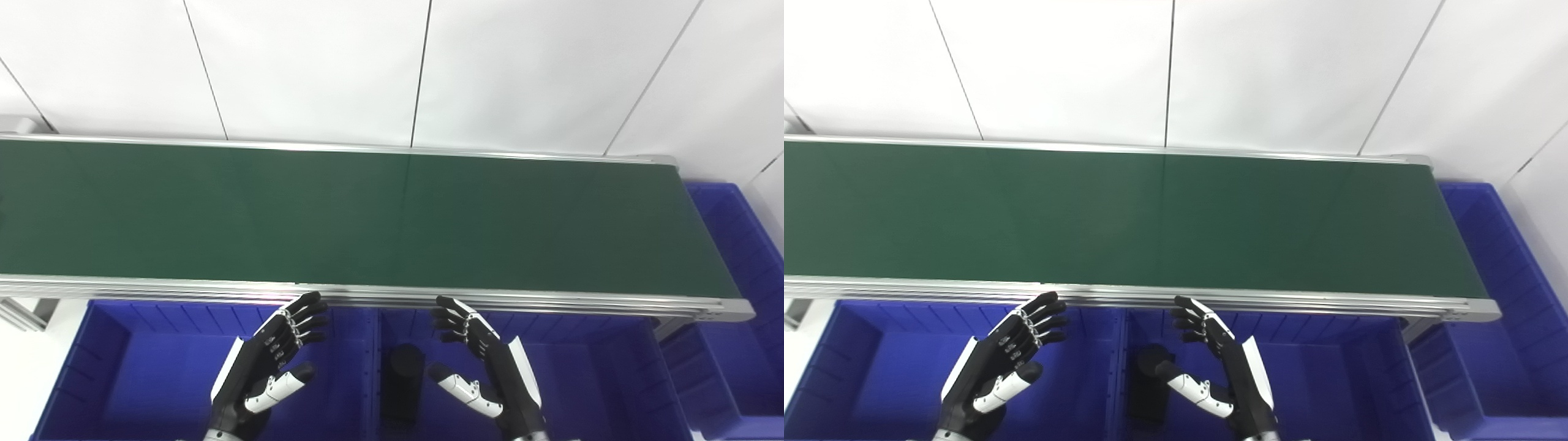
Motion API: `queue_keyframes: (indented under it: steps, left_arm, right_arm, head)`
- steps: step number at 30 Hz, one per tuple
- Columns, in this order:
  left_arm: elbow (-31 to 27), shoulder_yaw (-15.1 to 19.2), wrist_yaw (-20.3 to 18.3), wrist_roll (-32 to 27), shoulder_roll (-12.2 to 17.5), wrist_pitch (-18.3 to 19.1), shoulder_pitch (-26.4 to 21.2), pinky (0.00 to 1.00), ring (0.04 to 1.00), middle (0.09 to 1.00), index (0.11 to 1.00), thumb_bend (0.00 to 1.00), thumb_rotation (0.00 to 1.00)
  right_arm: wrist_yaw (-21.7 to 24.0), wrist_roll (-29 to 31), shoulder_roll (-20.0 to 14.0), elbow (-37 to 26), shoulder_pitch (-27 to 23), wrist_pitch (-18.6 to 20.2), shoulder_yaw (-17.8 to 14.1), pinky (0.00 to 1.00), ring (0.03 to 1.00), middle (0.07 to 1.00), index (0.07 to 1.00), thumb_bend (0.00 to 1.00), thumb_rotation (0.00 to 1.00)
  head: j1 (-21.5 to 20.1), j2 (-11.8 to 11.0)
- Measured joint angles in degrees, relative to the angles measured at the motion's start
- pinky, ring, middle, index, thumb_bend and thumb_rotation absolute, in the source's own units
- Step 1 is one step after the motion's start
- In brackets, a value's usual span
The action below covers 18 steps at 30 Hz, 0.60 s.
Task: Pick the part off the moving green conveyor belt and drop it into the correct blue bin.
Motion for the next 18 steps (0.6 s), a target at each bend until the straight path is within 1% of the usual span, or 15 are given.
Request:
queue_keyframes:
  steps: [13, 18]
  left_arm:
    - [0.0, 0.0, 0.0, 0.0, 0.0, -0.2, 0.0, 0.73, 0.790, 0.825, 0.837, 0.91, 0.52]
    - [0.0, 0.0, 0.0, -0.1, 0.0, -0.6, 0.0, 0.73, 0.785, 0.822, 0.835, 0.90, 0.52]
  right_arm:
    - [0.0, 0.0, -0.1, 0.0, 0.0, 0.0, 0.0, 0.69, 0.758, 0.789, 0.836, 0.68, 0.58]
    - [0.0, 0.0, -0.1, 0.0, 0.0, 0.0, 0.0, 0.69, 0.758, 0.791, 0.837, 0.67, 0.58]
  head:
    - [0.1, -0.1]
    - [0.1, -0.1]
